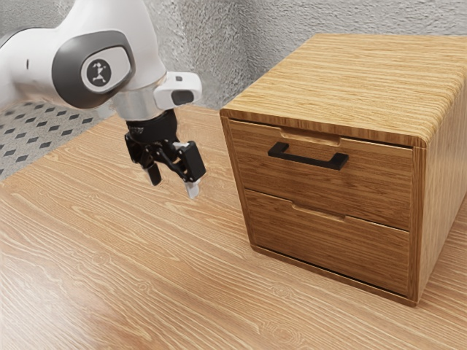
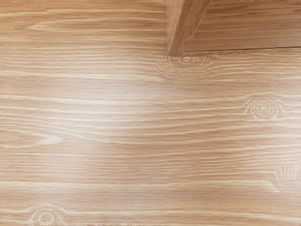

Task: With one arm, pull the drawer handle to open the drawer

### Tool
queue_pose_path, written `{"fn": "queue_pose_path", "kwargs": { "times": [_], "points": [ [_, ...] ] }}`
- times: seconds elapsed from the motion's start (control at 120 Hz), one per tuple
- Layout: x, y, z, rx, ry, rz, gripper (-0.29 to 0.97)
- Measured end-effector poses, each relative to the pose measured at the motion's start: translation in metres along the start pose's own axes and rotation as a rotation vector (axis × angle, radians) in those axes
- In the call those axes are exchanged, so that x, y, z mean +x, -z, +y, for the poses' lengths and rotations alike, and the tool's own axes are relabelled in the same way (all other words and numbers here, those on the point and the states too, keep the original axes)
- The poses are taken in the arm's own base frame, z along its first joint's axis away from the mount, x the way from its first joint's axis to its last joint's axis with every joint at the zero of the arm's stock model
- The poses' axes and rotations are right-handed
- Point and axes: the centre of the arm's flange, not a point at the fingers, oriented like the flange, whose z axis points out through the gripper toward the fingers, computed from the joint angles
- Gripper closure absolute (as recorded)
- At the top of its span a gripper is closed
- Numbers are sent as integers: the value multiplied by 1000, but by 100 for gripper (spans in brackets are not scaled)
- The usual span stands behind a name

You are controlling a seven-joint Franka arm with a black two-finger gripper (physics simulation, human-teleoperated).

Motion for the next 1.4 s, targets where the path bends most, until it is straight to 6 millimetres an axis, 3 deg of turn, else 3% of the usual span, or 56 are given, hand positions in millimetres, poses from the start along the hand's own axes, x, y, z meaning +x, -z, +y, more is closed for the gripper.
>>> {"fn": "queue_pose_path", "kwargs": {
  "times": [0.275,0.367,0.45,0.567,0.742,0.833,0.892,0.925,0.975,1.017,1.092,1.142,1.4],
  "points": [
    [-13,0,-106,-10,187,-2,0],
    [-17,0,-124,-13,219,-2,0],
    [-18,0,-127,-14,222,-3,0],
    [-14,-1,-112,-16,192,-4,0],
    [-7,2,-69,-19,109,1,0],
    [-8,34,-50,-30,77,54,0],
    [-26,87,-43,-19,64,151,0],
    [-35,107,-44,-14,70,186,0],
    [-44,122,-41,-20,109,212,0],
    [-50,130,-22,-29,138,221,0],
    [-51,131,29,-53,200,211,0],
    [-51,129,46,-68,270,202,0],
    [-25,102,58,-113,732,159,0]
  ]
}}
